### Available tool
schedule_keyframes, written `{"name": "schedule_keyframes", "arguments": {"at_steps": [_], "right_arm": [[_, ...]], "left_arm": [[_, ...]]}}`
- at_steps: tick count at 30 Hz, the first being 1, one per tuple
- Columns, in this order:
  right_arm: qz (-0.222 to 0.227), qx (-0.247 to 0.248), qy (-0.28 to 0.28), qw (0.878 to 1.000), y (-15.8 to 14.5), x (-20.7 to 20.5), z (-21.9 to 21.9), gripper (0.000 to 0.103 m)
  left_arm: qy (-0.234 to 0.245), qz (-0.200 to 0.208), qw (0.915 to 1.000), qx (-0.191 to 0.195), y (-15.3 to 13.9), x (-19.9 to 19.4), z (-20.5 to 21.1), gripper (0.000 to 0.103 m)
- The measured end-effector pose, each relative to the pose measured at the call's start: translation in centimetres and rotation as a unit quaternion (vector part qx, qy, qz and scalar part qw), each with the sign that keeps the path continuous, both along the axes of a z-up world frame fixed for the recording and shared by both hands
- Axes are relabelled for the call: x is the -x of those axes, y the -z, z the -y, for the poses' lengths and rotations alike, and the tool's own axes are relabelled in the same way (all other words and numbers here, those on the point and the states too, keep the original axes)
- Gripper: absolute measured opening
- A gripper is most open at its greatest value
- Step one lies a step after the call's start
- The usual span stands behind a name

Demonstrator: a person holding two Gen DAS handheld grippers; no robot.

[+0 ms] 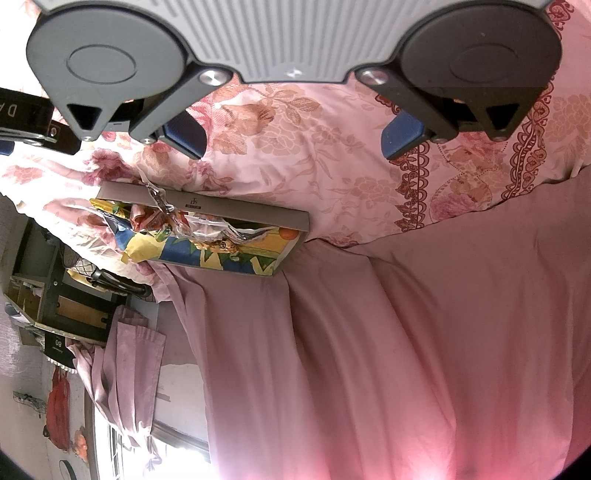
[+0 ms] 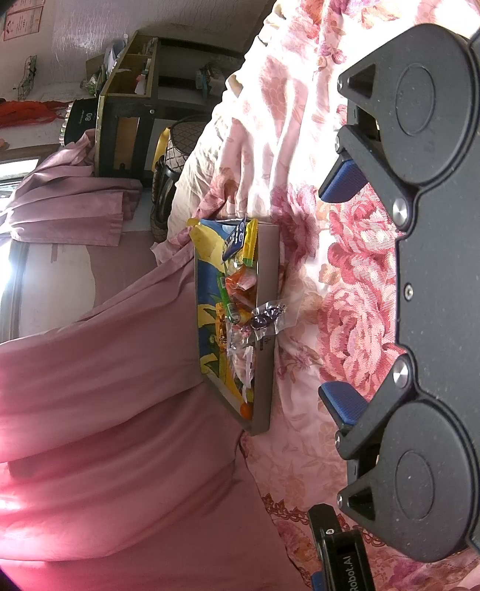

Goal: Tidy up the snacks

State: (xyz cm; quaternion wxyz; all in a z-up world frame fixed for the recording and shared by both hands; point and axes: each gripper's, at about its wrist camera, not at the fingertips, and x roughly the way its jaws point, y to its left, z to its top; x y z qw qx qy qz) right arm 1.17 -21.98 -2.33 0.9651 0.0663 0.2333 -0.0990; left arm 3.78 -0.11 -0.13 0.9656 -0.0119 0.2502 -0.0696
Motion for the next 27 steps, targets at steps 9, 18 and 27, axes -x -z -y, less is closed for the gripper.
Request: {"name": "schedule_keyframes", "arguments": {"at_steps": [9, 18, 27], "right_arm": [[-0.001, 0.0, 0.0, 1.0, -0.01, -0.08, 0.0, 0.102], [-0.002, 0.0, 0.0, 1.0, 0.11, -0.05, -0.06, 0.102], [-0.002, 0.001, 0.0, 1.0, 0.07, -0.11, -0.05, 0.102]], "left_arm": [[0.0, 0.0, 1.0, 0.0, -0.01, 0.03, -0.02, 0.103], [0.0, 0.0, 1.0, 0.0, -0.02, 0.03, 0.03, 0.103], [-0.002, 0.0, 1.0, -0.002, 0.0, 0.05, 0.01, 0.103]]}}
